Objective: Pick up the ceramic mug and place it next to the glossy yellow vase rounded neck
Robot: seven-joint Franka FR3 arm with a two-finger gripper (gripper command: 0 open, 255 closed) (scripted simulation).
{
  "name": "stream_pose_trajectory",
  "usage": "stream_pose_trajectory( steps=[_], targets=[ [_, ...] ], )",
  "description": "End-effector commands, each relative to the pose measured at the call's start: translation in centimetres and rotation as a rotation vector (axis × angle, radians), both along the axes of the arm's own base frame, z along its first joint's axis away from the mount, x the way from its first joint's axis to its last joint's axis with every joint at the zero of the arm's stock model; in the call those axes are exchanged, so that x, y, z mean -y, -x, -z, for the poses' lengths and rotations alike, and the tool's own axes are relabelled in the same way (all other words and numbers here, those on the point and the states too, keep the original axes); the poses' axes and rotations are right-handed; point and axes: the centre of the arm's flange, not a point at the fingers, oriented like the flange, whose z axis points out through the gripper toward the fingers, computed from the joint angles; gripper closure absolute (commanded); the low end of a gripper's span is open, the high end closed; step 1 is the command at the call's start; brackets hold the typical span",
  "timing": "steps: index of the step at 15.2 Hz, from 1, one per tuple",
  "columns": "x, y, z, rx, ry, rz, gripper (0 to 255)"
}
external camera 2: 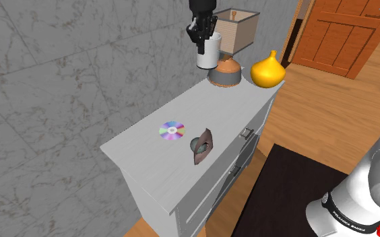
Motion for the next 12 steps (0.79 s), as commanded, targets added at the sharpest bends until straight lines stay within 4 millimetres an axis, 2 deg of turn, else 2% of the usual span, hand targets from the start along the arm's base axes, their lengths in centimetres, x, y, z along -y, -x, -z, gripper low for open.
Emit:
stream_pose_trajectory(
  steps=[1, 12],
  targets=[
    [2.4, 1.1, -0.1, 0.0, 0.0, -0.002, 255],
    [16.2, 5.8, -0.2, 0.0, 0.0, -0.002, 255]
  ],
)
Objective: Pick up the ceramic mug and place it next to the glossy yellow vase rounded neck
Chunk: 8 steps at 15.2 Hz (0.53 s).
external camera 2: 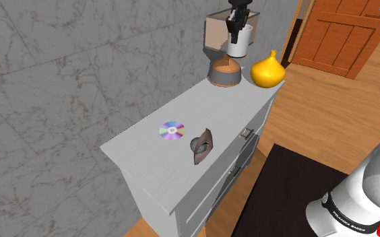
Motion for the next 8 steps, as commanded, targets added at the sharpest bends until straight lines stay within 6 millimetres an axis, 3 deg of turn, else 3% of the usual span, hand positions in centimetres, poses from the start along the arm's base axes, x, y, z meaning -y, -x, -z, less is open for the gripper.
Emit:
stream_pose_trajectory(
  steps=[1, 8],
  targets=[
    [2.5, 1.3, -0.1, 0.0, 0.0, -0.002, 255],
    [10.6, 4.1, -0.1, 0.0, 0.0, -0.002, 255]
  ],
)
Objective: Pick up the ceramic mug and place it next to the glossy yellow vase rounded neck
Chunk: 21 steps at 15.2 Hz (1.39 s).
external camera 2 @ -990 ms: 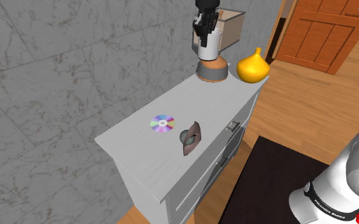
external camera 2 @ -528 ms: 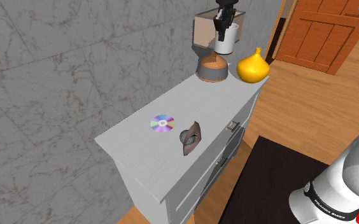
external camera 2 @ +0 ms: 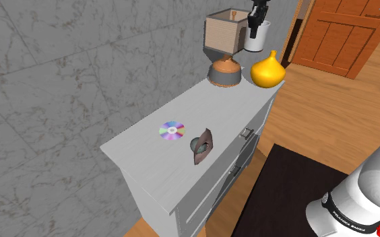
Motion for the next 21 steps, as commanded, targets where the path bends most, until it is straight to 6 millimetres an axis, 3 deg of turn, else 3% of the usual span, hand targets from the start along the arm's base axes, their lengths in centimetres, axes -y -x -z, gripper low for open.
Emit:
stream_pose_trajectory(
  steps=[1, 21],
  targets=[
    [1.0, 0.5, 0.4, 0.0, 0.0, -0.001, 255],
    [1.0, 0.5, 11.0, 0.0, 0.0, -0.001, 255]
  ],
)
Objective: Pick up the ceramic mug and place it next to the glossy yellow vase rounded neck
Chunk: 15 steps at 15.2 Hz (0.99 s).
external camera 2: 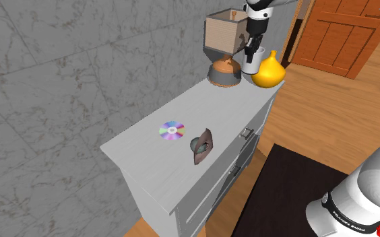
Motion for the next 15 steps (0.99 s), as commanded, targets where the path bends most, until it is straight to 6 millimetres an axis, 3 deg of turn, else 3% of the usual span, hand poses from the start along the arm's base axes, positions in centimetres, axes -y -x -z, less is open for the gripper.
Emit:
stream_pose_trajectory(
  steps=[1, 15],
  targets=[
    [0.0, 0.0, 1.0, 0.001, 0.0, 0.0, 255],
    [0.0, 0.0, 8.4, 0.001, 0.0, 0.0, 255]
  ],
)
